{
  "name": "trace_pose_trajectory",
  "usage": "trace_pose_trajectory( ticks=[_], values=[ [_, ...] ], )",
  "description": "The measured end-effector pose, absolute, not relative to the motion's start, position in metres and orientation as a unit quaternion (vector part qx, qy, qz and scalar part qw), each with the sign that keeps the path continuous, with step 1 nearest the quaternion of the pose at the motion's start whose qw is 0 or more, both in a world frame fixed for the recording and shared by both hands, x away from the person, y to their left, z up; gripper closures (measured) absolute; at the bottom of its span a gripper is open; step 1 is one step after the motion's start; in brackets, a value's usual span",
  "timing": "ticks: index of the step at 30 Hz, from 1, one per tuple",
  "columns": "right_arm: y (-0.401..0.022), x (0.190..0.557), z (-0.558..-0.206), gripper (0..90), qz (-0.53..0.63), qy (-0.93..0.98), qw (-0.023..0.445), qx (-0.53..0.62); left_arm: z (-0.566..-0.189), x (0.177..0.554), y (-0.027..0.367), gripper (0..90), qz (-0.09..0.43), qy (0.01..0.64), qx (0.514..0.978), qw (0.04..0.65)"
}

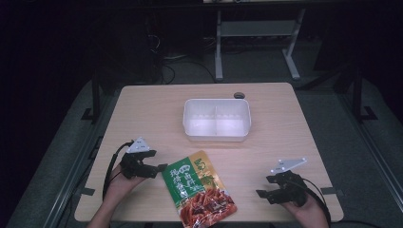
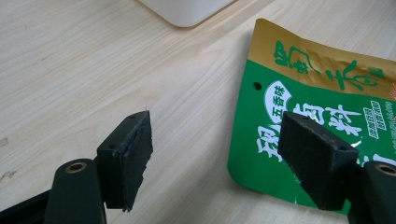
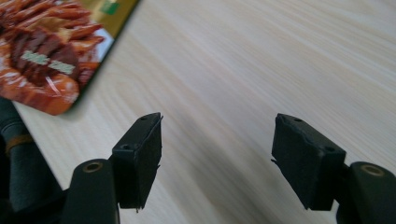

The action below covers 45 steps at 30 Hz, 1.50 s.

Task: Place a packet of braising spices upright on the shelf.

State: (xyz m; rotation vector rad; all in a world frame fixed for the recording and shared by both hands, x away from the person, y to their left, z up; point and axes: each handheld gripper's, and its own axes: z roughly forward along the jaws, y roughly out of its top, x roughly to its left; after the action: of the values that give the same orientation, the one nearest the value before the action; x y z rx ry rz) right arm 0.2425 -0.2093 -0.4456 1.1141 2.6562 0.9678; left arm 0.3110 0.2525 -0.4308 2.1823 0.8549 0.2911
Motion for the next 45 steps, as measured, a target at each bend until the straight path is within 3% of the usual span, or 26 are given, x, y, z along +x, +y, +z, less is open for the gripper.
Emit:
trace_pose_trajectory(
  ticks=[38, 45],
  values=[
    [-0.08, 0.248, -0.451, 38.2, 0.292, 0.935, 0.028, 0.198, -0.447, 0.323, 0.245, 26.7, 0.07, 0.335, 0.874, 0.344],
    [-0.077, 0.246, -0.452, 38.7, 0.29, 0.936, 0.031, 0.196, -0.449, 0.323, 0.244, 30.8, 0.047, 0.327, 0.877, 0.348]
  ],
)
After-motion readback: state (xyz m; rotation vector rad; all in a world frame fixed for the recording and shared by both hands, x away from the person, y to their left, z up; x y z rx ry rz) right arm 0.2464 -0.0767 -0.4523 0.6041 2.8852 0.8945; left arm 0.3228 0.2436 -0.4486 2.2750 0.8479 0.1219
